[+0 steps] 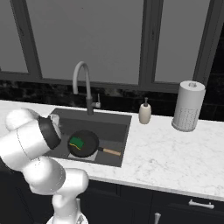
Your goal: Pick the pan and sponge and place them into the sink. Then turn on the water.
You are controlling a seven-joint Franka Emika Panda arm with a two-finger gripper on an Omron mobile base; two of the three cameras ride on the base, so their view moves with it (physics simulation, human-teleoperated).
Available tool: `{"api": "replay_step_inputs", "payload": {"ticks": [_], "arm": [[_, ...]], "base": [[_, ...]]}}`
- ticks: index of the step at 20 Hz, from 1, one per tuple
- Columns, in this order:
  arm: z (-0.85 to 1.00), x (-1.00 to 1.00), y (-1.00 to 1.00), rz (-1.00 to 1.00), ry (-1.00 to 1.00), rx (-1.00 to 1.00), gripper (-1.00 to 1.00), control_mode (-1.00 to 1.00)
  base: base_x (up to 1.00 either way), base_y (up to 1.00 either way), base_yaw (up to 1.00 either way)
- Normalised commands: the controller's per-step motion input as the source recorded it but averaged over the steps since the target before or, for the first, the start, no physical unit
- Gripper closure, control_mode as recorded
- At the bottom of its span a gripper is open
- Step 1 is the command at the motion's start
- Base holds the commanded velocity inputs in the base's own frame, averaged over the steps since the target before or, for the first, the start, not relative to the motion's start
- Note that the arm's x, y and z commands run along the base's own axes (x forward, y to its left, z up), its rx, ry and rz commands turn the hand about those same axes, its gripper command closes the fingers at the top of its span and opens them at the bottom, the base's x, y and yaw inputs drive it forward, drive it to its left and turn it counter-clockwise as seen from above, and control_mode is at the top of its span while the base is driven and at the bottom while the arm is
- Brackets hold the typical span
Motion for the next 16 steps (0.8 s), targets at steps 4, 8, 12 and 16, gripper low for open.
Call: {"api": "replay_step_inputs", "payload": {"ticks": [4,8,12,16], "arm": [[1.00,-0.17,0.38,0.08,0.26,-0.04,-1.00,-1.00],[0.68,-0.70,0.08,0.04,-0.10,0.01,-1.00,-1.00],[0.06,-1.00,-0.03,-0.04,-0.42,0.06,-1.00,-1.00],[0.12,-0.88,-0.06,-0.05,-0.43,0.06,-1.00,-1.00]], "base": [[0.00,0.00,0.00],[0.00,0.00,0.00],[0.00,0.00,0.00],[0.00,0.00,0.00]]}}
